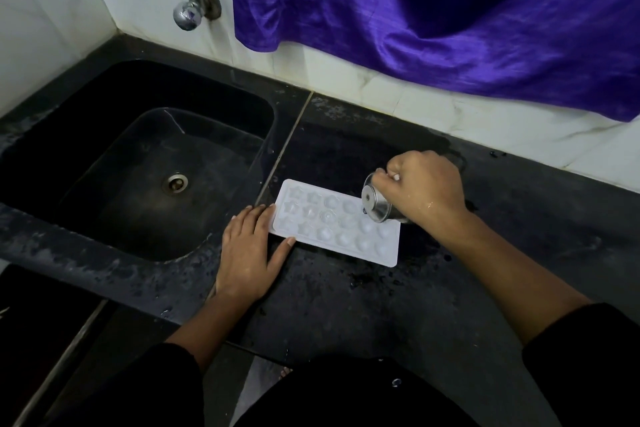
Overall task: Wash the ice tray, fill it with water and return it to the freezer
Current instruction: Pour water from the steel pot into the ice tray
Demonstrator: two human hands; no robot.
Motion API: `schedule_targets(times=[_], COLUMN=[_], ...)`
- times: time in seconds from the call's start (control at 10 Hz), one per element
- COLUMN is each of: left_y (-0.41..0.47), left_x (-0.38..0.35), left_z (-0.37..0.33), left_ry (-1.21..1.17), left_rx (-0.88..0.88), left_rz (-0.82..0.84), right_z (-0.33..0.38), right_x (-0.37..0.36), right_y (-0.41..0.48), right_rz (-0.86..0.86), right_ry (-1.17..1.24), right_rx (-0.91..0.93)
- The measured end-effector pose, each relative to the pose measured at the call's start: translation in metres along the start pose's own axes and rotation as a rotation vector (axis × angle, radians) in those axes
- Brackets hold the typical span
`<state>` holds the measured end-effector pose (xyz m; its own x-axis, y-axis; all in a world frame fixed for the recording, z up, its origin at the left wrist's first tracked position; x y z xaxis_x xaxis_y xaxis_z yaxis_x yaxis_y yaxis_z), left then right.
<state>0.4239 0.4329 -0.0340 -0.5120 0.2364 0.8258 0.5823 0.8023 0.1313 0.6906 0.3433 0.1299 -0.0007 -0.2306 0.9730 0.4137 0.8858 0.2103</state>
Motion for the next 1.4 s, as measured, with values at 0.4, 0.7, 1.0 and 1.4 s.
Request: schedule_targets(times=[0.4, 0.7, 1.0, 1.4], left_y=[0.000, 0.000, 0.000, 0.000], left_x=[0.000, 0.000, 0.000, 0.000], left_z=[0.001, 0.001, 0.000, 0.002], left_ry=[0.004, 0.002, -0.012, -0.023], left_rx=[-0.005, 0.003, -0.004, -0.012], left_rz=[0.001, 0.006, -0.005, -0.006], right_z=[-0.047, -0.074, -0.053, -0.025], right_x=[-0.003, 0.007, 0.014, 0.011], right_y=[-0.019, -0.043, -0.026, -0.020], right_rz=[-0.053, -0.157, -0.030, -0.055], right_ry=[0.619, 1.117, 0.257, -0.048], right_rx=[-0.356, -0.627, -0.233, -0.059])
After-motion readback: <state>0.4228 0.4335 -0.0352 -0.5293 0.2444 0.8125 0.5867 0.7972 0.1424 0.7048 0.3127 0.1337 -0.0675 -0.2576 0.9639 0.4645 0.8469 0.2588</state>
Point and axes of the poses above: each hand's wrist, its own y-axis towards the middle knuckle, its own x-axis out of the back of the hand, z = x × y, the point moved 1 cm from there along y, towards the middle knuckle, and after that the axes turned 7 degrees about -y, right-handed, at the moved point
